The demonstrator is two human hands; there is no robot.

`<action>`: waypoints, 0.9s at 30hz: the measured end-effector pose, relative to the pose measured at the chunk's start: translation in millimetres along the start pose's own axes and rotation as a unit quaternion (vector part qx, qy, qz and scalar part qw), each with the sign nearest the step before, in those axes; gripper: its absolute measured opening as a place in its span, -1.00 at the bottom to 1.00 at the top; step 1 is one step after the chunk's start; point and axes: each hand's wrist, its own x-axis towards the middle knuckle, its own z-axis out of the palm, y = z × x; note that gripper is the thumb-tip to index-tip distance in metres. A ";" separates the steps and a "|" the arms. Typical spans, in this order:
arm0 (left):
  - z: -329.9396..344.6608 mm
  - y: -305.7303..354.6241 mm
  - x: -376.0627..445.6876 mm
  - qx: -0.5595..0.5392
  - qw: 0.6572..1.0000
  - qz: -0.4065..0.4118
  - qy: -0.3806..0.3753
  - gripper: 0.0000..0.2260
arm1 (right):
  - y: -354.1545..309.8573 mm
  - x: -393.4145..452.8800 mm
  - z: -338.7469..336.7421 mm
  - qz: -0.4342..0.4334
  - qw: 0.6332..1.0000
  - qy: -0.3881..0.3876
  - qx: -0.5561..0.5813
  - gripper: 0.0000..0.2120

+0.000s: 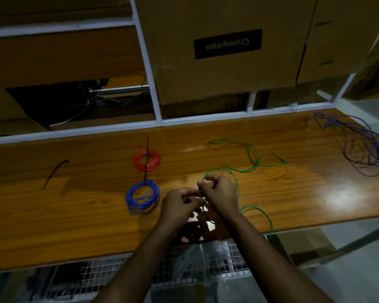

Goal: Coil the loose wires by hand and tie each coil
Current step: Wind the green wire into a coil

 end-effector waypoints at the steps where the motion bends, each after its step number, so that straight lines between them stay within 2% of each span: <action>1: -7.1 -4.3 -4.9 -0.002 1.000 0.006 -0.016 -0.86 | -6.8 -5.8 1.4 0.006 1.000 0.004 -0.013 -0.73; 3: -21.6 -16.3 -13.7 -0.004 0.999 0.030 -0.023 -0.86 | -18.5 -18.5 4.2 0.032 0.999 0.001 0.008 -0.83; 5: -35.8 -27.9 -18.9 0.029 0.998 0.057 0.011 -0.82 | -25.4 -31.6 1.6 0.053 0.998 -0.013 0.023 -0.89; 7: -48.0 -36.7 -19.2 0.091 0.990 0.100 0.033 -0.66 | -27.7 -43.8 -3.7 0.044 0.998 -0.030 -0.015 -0.79; 9: -55.3 -38.1 -16.6 0.167 0.972 0.165 0.016 -0.52 | -32.0 -58.2 -12.9 0.023 0.998 -0.054 -0.015 -0.74; 10: -57.3 -36.1 -16.8 0.205 0.957 0.203 0.005 -0.51 | -34.0 -64.2 -17.9 0.009 0.997 -0.073 0.002 -0.72; 12: -57.5 -31.8 -14.1 0.236 0.936 0.261 -0.004 -0.66 | -39.5 -75.1 -31.2 -0.022 0.992 -0.119 0.036 -0.71; 13: -56.7 -30.1 -14.1 0.218 0.936 0.275 -0.005 -0.76 | -40.0 -78.2 -37.7 -0.037 0.990 -0.126 0.050 -0.72; 14: -55.6 -25.6 -17.3 0.171 0.948 0.269 -0.016 -0.78 | -37.6 -78.0 -43.9 -0.054 0.990 -0.115 0.056 -0.72; 16: -53.9 -16.4 -23.5 0.007 0.978 0.199 -0.067 -0.74 | -32.1 -74.9 -55.5 -0.091 0.993 -0.058 0.040 -0.75; 19: -52.7 3.9 -32.3 -0.173 0.972 0.114 -0.108 -0.68 | -29.5 -71.9 -62.1 -0.112 0.993 -0.015 0.040 -0.76; 21: -56.4 23.1 -34.8 -0.305 0.941 0.082 -0.121 -0.67 | -28.5 -69.9 -64.2 -0.107 0.993 -0.028 0.052 -0.71; 24: -68.8 49.6 -24.0 -0.516 0.841 0.036 -0.158 -0.67 | -12.2 -65.3 -66.7 -0.063 0.972 -0.156 0.163 -0.80; 25: -72.8 55.9 -18.6 -0.548 0.822 0.030 -0.152 -0.66 | -5.1 -64.7 -66.9 -0.044 0.955 -0.196 0.220 -0.86; 27: -78.5 65.2 -9.9 -0.569 0.811 0.028 -0.135 -0.66 | 6.6 -67.2 -65.0 -0.028 0.928 -0.229 0.292 -0.82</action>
